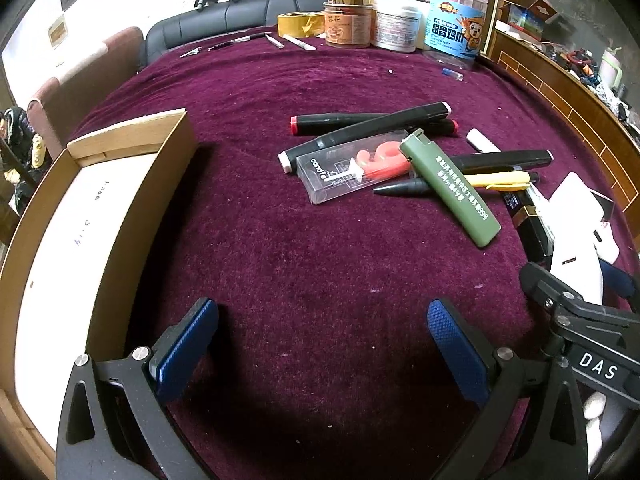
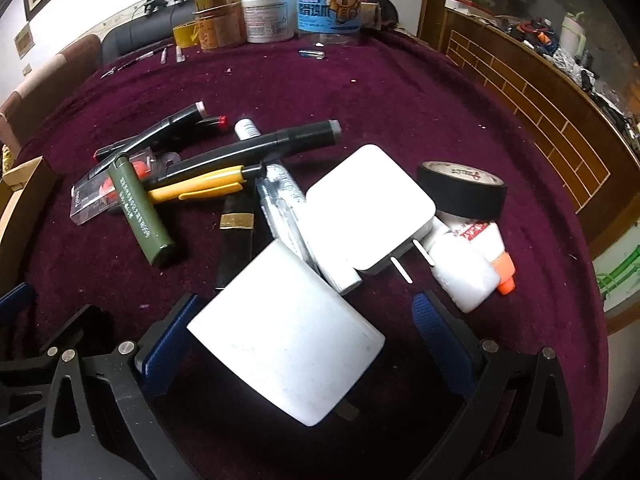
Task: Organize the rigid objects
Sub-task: 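Move the left tool toward the green lighter among the markers, then grasp the green lighter with the left gripper and lift it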
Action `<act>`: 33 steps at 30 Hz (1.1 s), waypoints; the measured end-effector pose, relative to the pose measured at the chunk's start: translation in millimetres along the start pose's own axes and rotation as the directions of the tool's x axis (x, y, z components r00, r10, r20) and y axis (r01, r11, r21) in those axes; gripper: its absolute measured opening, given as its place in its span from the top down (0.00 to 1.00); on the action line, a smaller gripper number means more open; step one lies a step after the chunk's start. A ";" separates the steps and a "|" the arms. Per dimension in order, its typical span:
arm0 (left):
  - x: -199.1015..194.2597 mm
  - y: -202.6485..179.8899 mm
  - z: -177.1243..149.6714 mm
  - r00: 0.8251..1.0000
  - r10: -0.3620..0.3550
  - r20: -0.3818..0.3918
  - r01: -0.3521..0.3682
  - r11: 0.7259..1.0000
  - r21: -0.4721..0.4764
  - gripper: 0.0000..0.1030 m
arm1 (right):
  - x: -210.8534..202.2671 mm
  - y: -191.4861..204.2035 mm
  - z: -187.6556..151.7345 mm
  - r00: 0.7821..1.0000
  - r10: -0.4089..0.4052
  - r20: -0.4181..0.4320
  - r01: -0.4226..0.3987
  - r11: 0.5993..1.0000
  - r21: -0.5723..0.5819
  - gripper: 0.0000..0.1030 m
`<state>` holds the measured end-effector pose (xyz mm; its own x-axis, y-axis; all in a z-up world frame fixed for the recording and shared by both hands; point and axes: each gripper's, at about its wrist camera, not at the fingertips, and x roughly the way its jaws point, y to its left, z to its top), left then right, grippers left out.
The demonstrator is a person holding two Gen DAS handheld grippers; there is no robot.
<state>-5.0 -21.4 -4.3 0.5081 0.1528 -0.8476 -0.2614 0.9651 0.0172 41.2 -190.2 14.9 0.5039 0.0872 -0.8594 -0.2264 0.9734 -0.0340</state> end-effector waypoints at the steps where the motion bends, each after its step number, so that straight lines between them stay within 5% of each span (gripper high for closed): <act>1: -0.3 0.0 0.0 1.000 0.002 0.000 -0.002 1.000 -0.001 0.01 | -1.2 -1.3 -1.4 1.000 -0.007 0.001 0.007 1.000 0.008 0.00; 6: -0.5 0.3 0.0 1.000 -0.003 0.000 0.003 1.000 -0.004 0.01 | -26.4 -7.8 -11.6 0.998 -0.004 0.059 0.003 1.000 0.022 0.00; 9: -0.4 0.1 -0.1 1.000 -0.002 0.000 0.002 1.000 -0.004 0.01 | -67.5 -11.2 -20.1 0.983 -0.001 0.182 -0.002 1.000 0.021 0.00; 10: -0.3 0.5 -0.2 1.000 -0.002 0.001 0.002 1.000 -0.005 0.01 | -86.5 -14.2 -21.0 0.966 -0.005 0.258 -0.002 1.000 0.025 0.00; 12: 0.3 0.2 0.2 1.000 0.000 0.001 0.000 1.000 -0.009 0.01 | -123.7 -23.7 -19.8 0.891 -0.056 0.451 0.033 0.998 0.058 0.00; 13: 0.8 -0.5 0.3 1.000 0.004 0.001 -0.004 1.000 -0.013 0.01 | -135.0 -30.9 -18.0 0.847 -0.045 0.530 0.006 0.997 0.076 0.00; 14: 1.0 -0.9 0.6 1.000 0.006 0.001 -0.006 1.000 -0.014 0.01 | -136.7 -36.9 -13.7 0.830 -0.023 0.558 -0.030 0.996 0.086 0.00; 15: 1.2 -0.8 0.8 1.000 0.005 0.000 -0.005 1.000 -0.014 0.01 | -131.5 -42.3 -5.7 0.839 -0.010 0.543 -0.054 0.993 0.101 0.00; 17: 1.1 0.9 2.0 1.000 -0.007 -0.019 0.007 1.000 -0.009 0.01 | -101.7 -53.6 16.2 0.892 -0.024 0.451 -0.051 0.987 0.154 0.01; 20: -9.2 15.0 6.1 0.993 -0.092 -0.069 0.086 0.993 -0.086 0.04 | -57.3 -66.4 21.3 0.911 -0.115 0.396 0.024 0.974 0.226 0.07; 23: -32.2 27.4 16.4 0.993 -0.121 -0.001 0.120 0.982 -0.144 0.05 | -38.9 -84.5 16.1 0.942 -0.066 0.328 -0.029 0.960 0.278 0.09; 25: -40.0 24.2 25.9 0.994 -0.104 0.035 0.107 0.986 -0.129 0.04 | -46.9 -94.0 15.1 0.924 -0.079 0.375 -0.040 0.953 0.299 0.09; 28: -37.6 8.7 40.0 0.993 -0.109 0.038 0.112 0.988 -0.110 0.06 | -38.2 -95.0 17.0 0.943 -0.029 0.332 -0.068 0.958 0.278 0.09; 33: -2.2 -26.7 61.4 0.989 -0.124 -0.080 0.118 0.990 -0.075 0.58 | -41.0 -89.1 9.7 0.942 -0.032 0.334 -0.058 0.965 0.256 0.09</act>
<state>51.2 -34.5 29.7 0.4693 0.0147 -0.8829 -0.2605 0.9577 -0.1225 48.8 -278.4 58.1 0.7606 0.1217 -0.6377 -0.0343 0.9884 0.1477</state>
